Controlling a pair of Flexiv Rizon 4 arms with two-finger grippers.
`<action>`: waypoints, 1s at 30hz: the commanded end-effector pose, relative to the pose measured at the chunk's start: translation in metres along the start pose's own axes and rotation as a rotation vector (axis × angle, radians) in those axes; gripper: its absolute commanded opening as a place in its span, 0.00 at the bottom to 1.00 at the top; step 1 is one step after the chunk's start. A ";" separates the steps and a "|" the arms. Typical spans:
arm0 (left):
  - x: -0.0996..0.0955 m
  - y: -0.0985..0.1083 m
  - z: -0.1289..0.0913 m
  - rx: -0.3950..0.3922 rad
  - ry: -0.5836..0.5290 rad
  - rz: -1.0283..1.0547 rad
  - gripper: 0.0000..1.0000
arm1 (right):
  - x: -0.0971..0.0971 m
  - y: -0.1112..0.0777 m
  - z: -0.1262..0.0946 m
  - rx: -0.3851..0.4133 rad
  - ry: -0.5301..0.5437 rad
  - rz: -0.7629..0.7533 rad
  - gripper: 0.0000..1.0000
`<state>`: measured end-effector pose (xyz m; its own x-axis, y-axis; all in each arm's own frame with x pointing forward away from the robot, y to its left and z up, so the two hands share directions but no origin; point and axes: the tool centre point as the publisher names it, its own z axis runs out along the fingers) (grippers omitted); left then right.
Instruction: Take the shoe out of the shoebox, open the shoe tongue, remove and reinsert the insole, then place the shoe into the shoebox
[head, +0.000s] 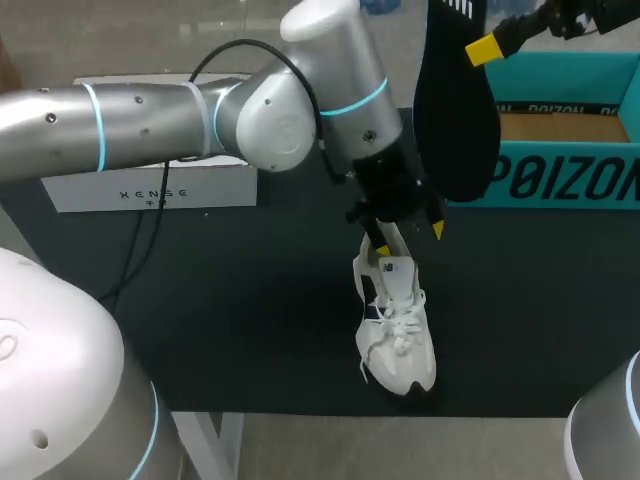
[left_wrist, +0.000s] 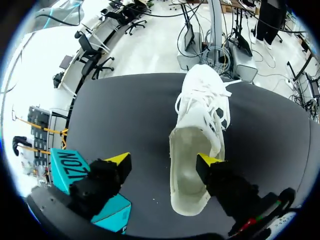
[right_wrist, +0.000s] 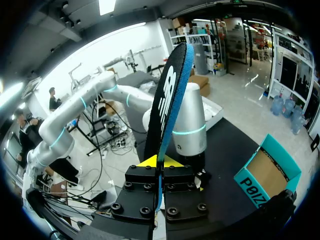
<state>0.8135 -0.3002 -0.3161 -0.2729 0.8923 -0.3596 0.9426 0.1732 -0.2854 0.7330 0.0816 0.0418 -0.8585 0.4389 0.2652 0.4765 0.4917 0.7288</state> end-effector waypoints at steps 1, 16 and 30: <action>0.019 0.003 -0.021 0.054 -0.458 -0.178 1.00 | -0.001 0.002 0.001 0.005 0.000 0.002 0.00; 0.039 -0.012 -0.047 0.146 -0.877 -0.466 1.00 | -0.001 0.002 0.001 0.005 0.000 0.002 0.00; 0.035 -0.012 -0.055 0.175 -0.927 -0.492 1.00 | -0.001 0.002 0.001 0.005 0.000 0.002 0.00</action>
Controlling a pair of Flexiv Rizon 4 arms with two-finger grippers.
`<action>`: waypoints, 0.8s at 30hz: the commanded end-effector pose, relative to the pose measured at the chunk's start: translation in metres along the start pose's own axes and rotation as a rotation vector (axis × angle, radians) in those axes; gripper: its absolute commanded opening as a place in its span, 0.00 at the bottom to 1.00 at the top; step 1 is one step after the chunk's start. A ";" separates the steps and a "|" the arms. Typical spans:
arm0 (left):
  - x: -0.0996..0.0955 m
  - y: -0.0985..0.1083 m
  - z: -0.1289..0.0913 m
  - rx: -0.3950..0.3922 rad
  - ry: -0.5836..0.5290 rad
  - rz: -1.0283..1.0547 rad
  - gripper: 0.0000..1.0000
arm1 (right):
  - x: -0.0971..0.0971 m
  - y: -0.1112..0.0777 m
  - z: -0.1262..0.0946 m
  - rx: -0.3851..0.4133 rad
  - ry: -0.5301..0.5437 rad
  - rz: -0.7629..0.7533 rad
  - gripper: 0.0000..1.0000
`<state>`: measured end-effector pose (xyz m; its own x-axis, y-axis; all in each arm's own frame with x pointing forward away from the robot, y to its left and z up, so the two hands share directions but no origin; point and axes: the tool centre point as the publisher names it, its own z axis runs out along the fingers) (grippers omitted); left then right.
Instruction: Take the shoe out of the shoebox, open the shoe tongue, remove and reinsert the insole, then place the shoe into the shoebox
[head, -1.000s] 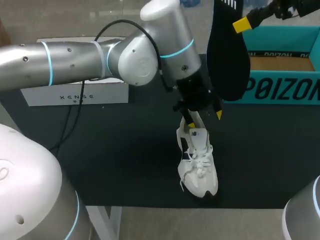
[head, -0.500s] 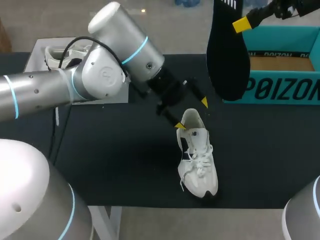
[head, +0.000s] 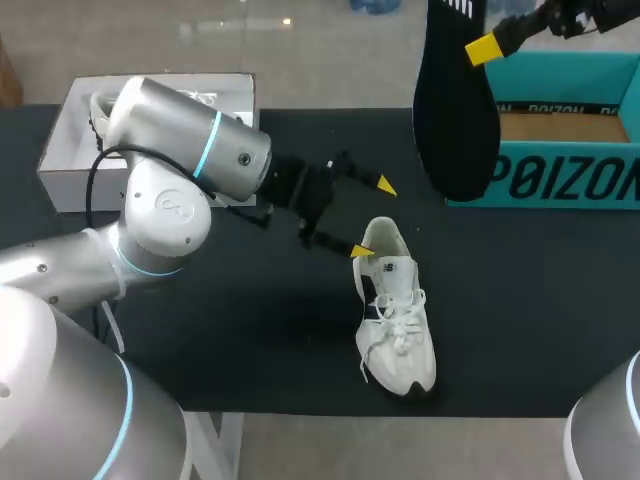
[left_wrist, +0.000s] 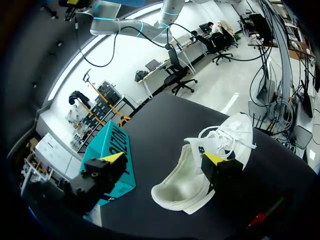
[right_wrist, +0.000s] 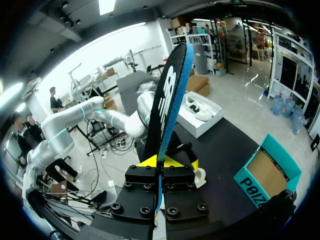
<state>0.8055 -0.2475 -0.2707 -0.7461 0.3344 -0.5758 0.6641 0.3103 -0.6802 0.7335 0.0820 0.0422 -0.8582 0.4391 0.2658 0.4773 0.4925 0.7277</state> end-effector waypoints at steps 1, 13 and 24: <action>0.005 0.003 0.003 0.009 -0.295 0.005 1.00 | -0.001 0.002 0.001 0.004 0.000 0.001 0.00; -0.001 -0.012 0.015 -0.009 -0.302 0.057 1.00 | -0.001 0.002 0.001 0.004 0.000 0.001 0.00; -0.039 -0.025 0.054 0.196 -0.222 0.250 1.00 | -0.001 0.002 0.001 0.004 0.000 0.001 0.00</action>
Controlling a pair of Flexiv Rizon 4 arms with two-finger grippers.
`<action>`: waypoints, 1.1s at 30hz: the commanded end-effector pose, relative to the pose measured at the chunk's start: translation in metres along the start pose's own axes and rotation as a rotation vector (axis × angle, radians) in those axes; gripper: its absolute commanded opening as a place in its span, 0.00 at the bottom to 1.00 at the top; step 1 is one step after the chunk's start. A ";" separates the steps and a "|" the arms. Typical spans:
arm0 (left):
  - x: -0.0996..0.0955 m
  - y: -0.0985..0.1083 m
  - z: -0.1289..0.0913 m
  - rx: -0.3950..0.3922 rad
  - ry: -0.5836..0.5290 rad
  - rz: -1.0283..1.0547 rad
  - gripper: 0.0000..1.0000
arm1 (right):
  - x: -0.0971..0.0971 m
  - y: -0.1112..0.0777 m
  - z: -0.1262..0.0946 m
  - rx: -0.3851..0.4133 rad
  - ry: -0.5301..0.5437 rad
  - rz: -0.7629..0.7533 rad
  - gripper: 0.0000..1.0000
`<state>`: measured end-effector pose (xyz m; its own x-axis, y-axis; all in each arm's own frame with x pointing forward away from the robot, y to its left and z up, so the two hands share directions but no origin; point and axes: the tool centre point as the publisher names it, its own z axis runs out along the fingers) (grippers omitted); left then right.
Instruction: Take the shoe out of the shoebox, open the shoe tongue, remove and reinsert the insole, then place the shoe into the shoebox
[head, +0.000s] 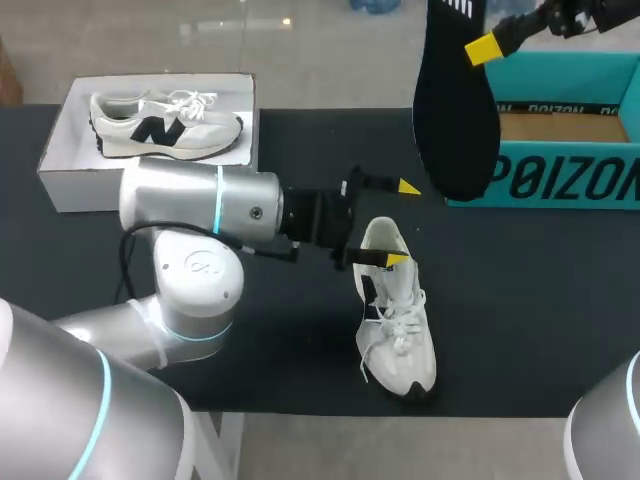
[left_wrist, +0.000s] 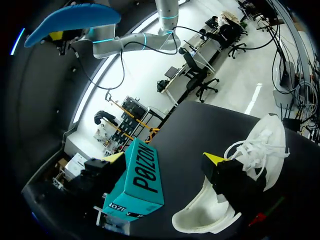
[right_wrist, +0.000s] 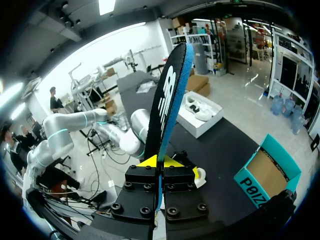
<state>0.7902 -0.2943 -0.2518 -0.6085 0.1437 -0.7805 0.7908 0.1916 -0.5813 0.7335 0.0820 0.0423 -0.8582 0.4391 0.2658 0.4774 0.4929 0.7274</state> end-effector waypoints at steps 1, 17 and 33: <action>-0.020 0.020 0.025 0.152 0.029 0.068 1.00 | -0.001 0.002 0.001 0.003 0.000 0.001 0.00; -0.042 0.028 0.010 0.229 -0.083 0.163 1.00 | -0.001 0.002 0.001 0.003 0.000 0.001 0.00; -0.064 -0.028 -0.030 0.235 -0.178 0.349 1.00 | -0.001 0.002 0.001 0.003 0.000 0.001 0.00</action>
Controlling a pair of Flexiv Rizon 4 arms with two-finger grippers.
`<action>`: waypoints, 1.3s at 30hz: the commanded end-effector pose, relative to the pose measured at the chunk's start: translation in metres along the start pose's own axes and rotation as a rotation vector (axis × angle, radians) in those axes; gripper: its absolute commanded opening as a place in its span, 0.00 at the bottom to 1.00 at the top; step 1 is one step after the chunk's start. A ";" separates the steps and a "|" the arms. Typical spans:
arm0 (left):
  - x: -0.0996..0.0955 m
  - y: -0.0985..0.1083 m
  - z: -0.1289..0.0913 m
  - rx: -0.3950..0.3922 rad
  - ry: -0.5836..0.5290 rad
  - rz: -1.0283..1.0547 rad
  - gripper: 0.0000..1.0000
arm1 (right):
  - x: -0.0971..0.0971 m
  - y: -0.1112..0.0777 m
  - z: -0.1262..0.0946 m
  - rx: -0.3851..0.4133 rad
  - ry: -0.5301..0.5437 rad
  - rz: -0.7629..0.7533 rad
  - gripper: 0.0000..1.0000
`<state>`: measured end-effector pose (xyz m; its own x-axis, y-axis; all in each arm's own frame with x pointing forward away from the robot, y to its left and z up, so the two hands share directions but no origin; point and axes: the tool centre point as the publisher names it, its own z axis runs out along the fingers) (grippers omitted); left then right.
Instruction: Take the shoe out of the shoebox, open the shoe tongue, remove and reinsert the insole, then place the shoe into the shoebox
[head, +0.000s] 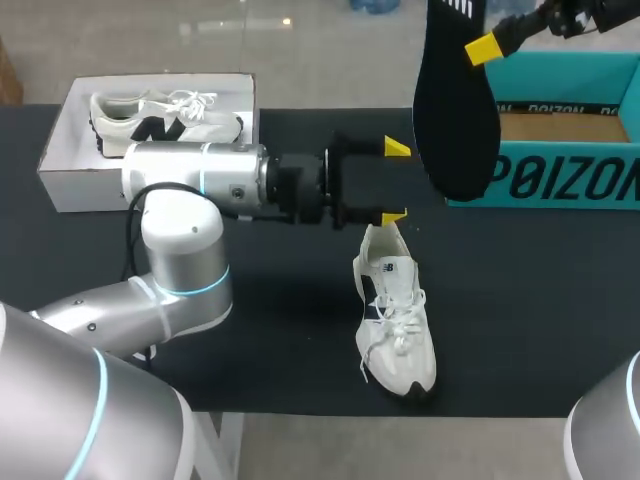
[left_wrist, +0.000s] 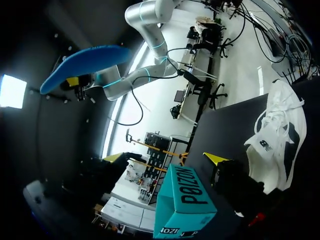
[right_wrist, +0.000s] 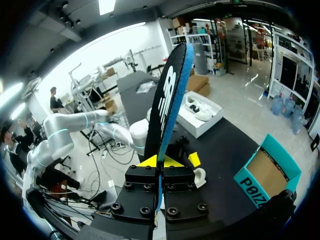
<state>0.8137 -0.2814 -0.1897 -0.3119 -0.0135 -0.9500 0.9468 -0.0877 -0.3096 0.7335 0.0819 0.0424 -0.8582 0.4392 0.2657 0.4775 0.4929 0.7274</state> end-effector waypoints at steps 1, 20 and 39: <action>-0.010 -0.014 0.001 -0.023 0.009 0.028 1.00 | -0.001 0.002 0.001 0.003 0.000 0.001 0.00; -0.019 -0.018 0.015 -0.061 0.021 0.081 1.00 | -0.005 -0.036 -0.009 -0.023 0.016 0.114 0.00; -0.019 -0.018 0.015 -0.061 0.021 0.081 1.00 | -0.031 -0.142 0.062 -0.054 0.280 0.454 0.00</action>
<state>0.8015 -0.2920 -0.1647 -0.2348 0.0073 -0.9720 0.9716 -0.0279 -0.2349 0.6968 0.0272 -0.0848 -0.5896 0.4497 0.6709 0.8073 0.3036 0.5060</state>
